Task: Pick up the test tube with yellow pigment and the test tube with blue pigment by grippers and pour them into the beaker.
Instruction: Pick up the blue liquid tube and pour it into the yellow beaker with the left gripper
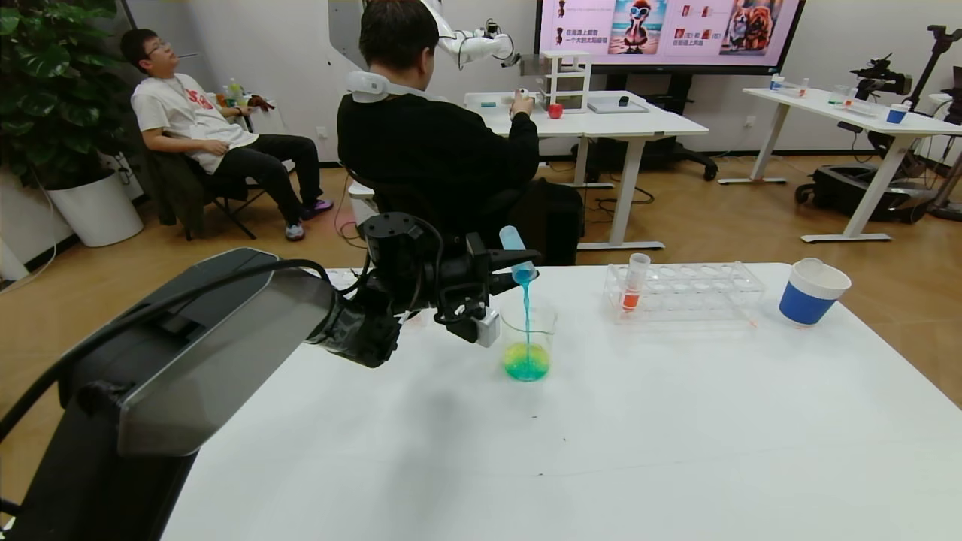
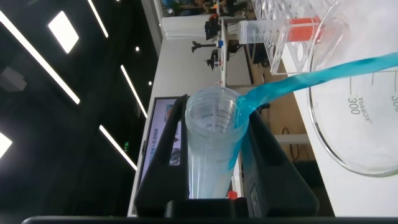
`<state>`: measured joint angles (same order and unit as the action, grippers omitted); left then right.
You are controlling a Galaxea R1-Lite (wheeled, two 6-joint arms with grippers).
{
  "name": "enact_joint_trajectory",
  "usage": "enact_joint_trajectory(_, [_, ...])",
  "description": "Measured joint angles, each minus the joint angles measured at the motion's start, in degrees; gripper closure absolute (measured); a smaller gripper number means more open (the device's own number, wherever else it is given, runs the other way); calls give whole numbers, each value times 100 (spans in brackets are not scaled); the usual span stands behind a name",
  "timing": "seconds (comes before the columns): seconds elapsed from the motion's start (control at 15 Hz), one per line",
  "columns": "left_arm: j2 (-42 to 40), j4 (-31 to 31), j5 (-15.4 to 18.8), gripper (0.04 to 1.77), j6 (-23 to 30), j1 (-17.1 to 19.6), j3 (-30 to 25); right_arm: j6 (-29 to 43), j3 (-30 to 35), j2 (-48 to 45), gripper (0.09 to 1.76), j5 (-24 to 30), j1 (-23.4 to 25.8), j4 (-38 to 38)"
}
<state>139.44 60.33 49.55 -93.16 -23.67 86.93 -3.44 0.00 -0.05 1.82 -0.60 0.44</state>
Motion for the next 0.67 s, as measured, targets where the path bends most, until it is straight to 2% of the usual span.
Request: enact_joint_trajectory(0.67, [0, 24, 122, 131, -573, -2, -17, 2, 0, 0, 11, 0, 0, 0])
